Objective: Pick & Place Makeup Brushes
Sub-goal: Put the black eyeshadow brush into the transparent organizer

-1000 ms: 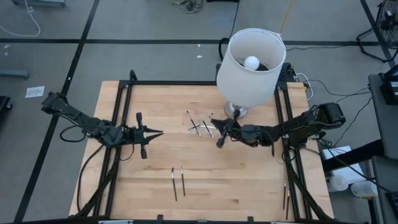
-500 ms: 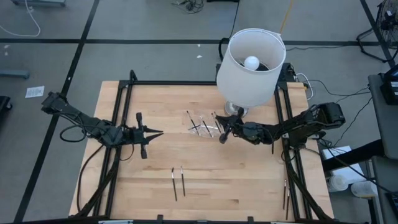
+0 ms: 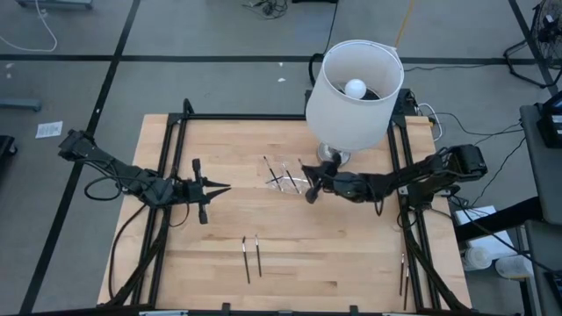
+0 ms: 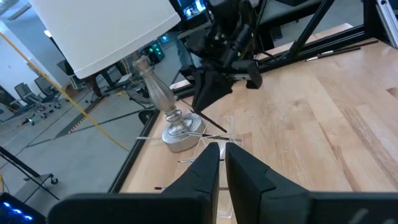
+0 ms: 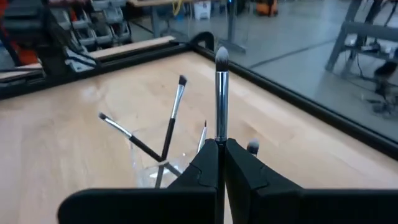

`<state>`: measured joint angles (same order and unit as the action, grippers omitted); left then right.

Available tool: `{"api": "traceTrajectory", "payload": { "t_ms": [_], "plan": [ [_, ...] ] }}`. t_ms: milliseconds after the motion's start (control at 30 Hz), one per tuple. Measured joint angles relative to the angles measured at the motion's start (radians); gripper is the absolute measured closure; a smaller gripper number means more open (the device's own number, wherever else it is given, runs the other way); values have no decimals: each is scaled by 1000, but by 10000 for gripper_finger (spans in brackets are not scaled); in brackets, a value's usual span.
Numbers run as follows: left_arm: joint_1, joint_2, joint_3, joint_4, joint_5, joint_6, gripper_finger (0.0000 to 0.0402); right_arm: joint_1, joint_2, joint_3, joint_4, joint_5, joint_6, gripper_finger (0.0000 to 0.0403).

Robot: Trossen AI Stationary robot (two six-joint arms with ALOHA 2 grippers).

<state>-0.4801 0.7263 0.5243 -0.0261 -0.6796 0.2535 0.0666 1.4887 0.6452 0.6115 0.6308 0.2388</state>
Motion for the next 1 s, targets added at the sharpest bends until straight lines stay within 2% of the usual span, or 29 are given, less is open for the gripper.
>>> {"api": "traceTrajectory", "payload": {
  "t_ms": [167, 1000],
  "plan": [
    [0, 0, 0, 0, 0, 0, 364, 0, 0, 50, -101, 26, 34, 403],
    [0, 0, 0, 1, 0, -1, 364, 11, 49, 51, -153, 53, 202, 403]
  ]
}}
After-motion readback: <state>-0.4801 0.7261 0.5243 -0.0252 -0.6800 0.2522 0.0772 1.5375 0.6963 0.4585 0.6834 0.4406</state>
